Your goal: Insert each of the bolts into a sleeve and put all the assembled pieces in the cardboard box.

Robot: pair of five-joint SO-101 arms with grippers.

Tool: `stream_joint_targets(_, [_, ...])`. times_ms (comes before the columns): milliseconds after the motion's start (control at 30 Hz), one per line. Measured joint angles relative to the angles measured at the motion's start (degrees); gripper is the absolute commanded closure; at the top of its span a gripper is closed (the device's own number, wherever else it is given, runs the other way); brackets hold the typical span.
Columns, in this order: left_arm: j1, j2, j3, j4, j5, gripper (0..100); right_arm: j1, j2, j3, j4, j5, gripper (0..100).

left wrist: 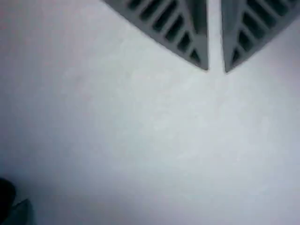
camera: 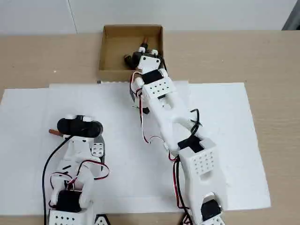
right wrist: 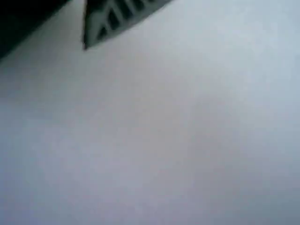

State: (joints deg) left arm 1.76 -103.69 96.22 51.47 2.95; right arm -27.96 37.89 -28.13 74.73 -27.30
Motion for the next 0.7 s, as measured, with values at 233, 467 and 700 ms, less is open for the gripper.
stream_joint_targets(233, [0.0, 0.0, 0.0, 0.0, 0.0, 99, 0.7, 0.18, 0.0, 0.0, 0.0, 99.3])
stream_joint_targets(467, [0.0, 0.0, 0.0, 0.0, 0.0, 99, 0.88, 0.18, 0.09, 0.09, 0.09, 99.6])
stream_joint_targets(700, [0.0, 0.0, 0.0, 0.0, -0.09, 99, 0.79, -0.62, 0.09, 1.05, 0.09, 99.5])
